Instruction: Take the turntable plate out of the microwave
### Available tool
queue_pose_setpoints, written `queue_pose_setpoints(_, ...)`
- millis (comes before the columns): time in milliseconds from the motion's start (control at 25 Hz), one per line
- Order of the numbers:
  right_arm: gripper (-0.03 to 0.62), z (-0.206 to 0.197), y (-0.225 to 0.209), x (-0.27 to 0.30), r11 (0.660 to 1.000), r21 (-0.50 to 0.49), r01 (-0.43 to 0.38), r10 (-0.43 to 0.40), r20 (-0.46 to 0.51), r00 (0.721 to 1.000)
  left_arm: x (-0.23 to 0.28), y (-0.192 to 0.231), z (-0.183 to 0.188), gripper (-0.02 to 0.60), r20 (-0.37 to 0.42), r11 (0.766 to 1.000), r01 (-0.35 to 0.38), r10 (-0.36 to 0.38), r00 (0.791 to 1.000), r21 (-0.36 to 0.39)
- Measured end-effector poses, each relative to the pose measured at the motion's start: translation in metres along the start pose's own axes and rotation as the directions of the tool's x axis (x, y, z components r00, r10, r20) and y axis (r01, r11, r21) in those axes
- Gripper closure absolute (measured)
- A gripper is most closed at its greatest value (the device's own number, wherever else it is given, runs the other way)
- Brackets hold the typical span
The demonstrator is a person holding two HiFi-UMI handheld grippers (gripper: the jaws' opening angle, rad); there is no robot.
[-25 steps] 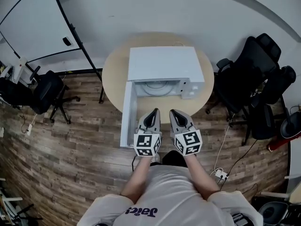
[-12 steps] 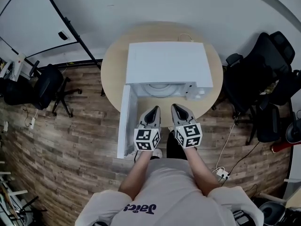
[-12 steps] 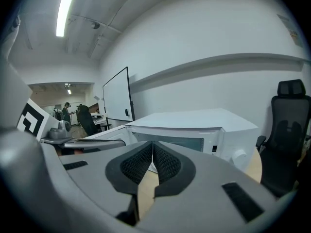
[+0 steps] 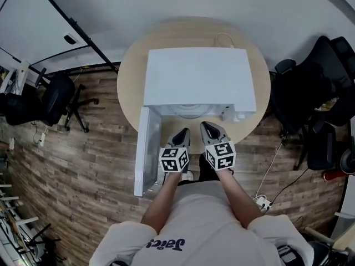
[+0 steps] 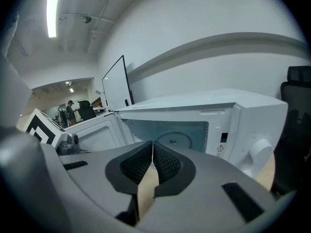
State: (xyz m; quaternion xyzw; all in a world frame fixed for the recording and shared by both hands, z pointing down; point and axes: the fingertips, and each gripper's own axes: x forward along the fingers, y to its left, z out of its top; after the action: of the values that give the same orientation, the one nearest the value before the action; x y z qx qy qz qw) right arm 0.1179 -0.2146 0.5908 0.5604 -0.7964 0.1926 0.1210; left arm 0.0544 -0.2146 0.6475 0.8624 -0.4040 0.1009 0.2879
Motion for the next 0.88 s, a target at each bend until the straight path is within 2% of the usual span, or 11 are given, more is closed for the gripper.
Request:
queue_pose_setpoints(160, 0.576, -0.008, -0.009, 0.011, 1.0, 0.0, -0.017, 0.017, -0.042, 0.999, 0.018, 0.015, -0.017, 0.565, -0.025, 0.987, 0.015, -0.02, 0.999, -0.158)
queue_pose_setpoints(280, 0.576, -0.018, -0.015, 0.019, 1.0, 0.003, -0.026, 0.026, -0.075, 0.997, 0.03, 0.026, -0.025, 0.563, -0.016, 0.961, 0.031, -0.037, 0.999, -0.275)
queue_pose_setpoints(440, 0.576, -0.025, -0.023, 0.029, 0.999, 0.004, -0.04, 0.04, -0.108, 0.993, 0.046, 0.037, -0.035, 0.561, -0.03, 0.925, 0.026, -0.04, 0.999, -0.378)
queue_pose_setpoints(480, 0.576, -0.026, -0.024, 0.031, 0.999, 0.006, -0.044, 0.044, -0.114, 0.992, 0.049, 0.039, -0.037, 0.547, -0.03, 0.913, 0.028, -0.043, 0.999, -0.408)
queue_pose_setpoints(560, 0.576, -0.028, -0.026, 0.035, 0.999, 0.01, -0.051, 0.052, -0.124, 0.991, 0.057, 0.041, -0.041, 0.444, -0.023, 0.877, 0.043, -0.062, 0.998, -0.479)
queue_pose_setpoints(600, 0.576, -0.029, -0.027, 0.036, 0.998, 0.012, -0.054, 0.055, -0.129, 0.99, 0.061, 0.043, -0.044, 0.412, -0.02, 0.856, 0.05, -0.07, 0.997, -0.515)
queue_pose_setpoints(680, 0.576, -0.033, -0.029, 0.039, 0.998, 0.021, -0.059, 0.061, -0.142, 0.988, 0.066, 0.048, -0.047, 0.394, -0.012, 0.819, 0.05, -0.07, 0.998, -0.571)
queue_pose_setpoints(880, 0.576, -0.039, -0.037, 0.047, 0.998, 0.032, -0.062, 0.067, -0.165, 0.984, 0.08, 0.068, -0.046, 0.388, 0.029, 0.744, 0.046, -0.036, 0.999, -0.666)
